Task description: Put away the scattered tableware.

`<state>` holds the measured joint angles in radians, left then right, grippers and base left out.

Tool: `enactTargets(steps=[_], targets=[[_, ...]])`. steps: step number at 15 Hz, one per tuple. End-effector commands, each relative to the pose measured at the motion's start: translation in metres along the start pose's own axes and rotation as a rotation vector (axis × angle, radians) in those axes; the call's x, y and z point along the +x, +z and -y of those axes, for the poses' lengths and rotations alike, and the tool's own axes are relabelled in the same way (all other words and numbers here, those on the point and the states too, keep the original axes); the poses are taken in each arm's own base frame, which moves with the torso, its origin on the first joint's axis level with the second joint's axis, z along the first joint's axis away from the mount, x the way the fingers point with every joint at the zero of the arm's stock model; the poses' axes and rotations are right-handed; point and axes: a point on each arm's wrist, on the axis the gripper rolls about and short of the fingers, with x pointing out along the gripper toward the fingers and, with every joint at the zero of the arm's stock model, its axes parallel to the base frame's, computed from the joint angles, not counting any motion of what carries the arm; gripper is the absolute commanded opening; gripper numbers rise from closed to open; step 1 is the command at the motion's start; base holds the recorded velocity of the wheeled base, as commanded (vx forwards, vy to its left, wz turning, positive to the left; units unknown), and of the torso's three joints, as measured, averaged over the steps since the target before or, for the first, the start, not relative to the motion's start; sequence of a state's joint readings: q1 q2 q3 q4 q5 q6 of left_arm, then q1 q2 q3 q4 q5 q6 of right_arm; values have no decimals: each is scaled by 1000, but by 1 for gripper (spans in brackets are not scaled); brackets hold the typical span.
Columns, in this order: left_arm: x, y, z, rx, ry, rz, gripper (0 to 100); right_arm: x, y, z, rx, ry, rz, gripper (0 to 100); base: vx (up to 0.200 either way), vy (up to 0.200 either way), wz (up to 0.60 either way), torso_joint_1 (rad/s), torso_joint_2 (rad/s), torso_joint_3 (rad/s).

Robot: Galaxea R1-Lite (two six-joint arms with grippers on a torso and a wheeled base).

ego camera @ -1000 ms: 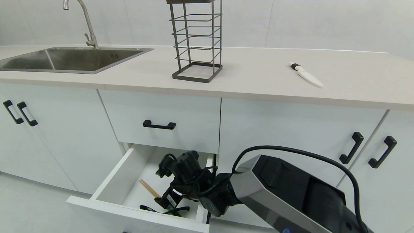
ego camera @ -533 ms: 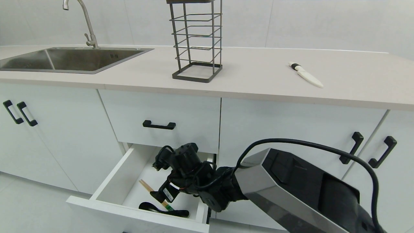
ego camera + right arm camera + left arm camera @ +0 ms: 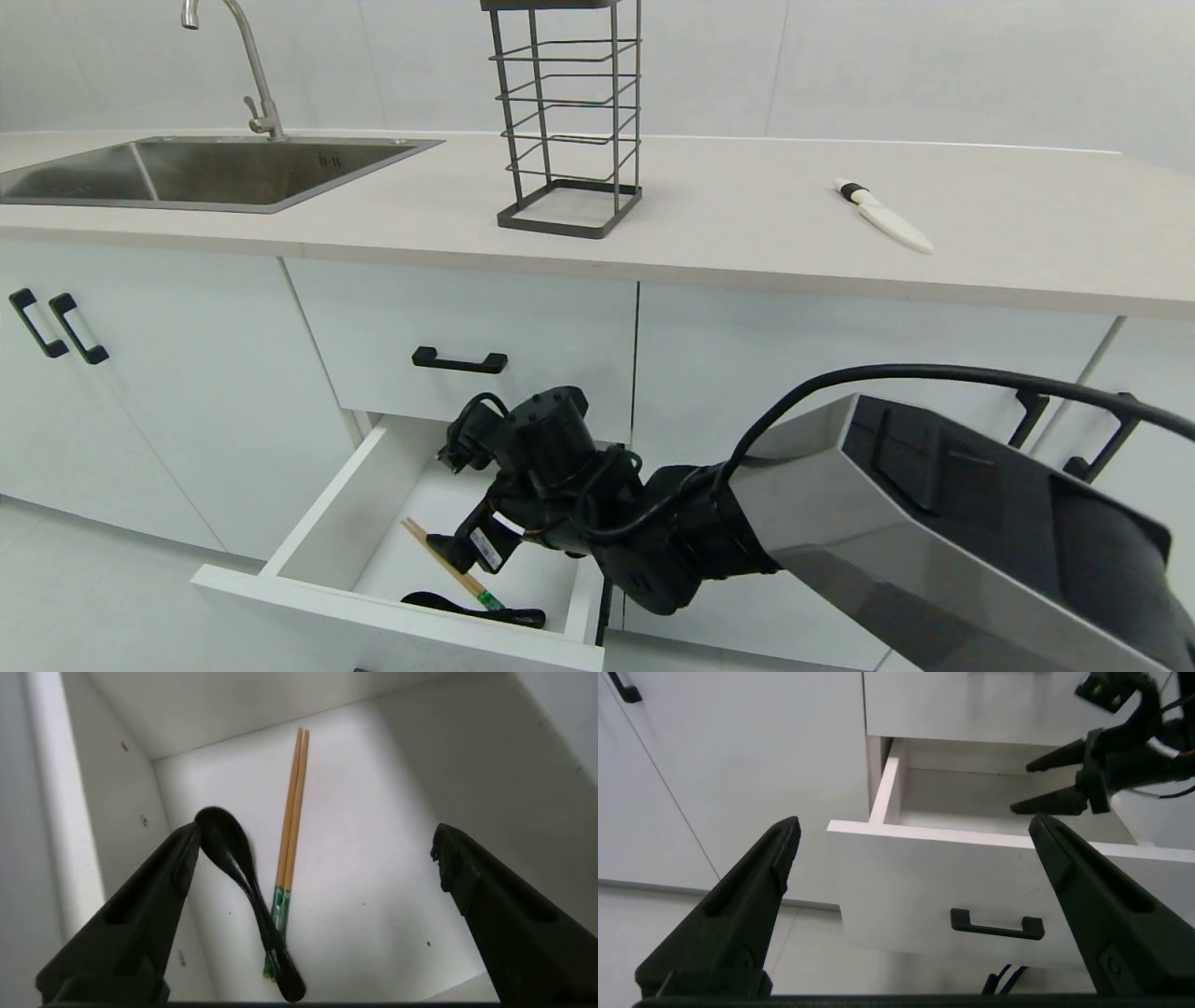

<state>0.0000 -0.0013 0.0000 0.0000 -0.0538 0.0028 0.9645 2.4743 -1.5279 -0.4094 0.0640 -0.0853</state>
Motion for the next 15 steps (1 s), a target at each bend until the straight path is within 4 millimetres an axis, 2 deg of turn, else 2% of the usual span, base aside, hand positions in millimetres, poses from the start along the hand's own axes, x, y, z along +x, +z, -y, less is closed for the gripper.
enactTargets(steps=[1, 6, 8, 9, 11, 15], targets=[[0, 0, 0, 0, 0, -1, 100, -26, 18, -2, -7, -7, 62, 100, 0, 0, 0, 0, 0, 0], [0, 0, 0, 0, 0, -1, 100, -75, 12, -8, -11, -56, 126, 100, 0, 0, 0, 0, 0, 0], [0, 0, 0, 0, 0, -1, 100, -92, 3, -11, -12, -67, 140, 100, 0, 0, 0, 0, 0, 0], [0, 0, 0, 0, 0, -1, 100, -115, -8, -16, -16, -62, 127, 100, 0, 0, 0, 0, 0, 0], [0, 0, 0, 0, 0, -1, 100, -147, -19, -19, -16, -65, 119, 100, 0, 0, 0, 0, 0, 0], [0, 0, 0, 0, 0, -1, 100, -189, -20, -17, -3, -81, 155, 100, 0, 0, 0, 0, 0, 0]])
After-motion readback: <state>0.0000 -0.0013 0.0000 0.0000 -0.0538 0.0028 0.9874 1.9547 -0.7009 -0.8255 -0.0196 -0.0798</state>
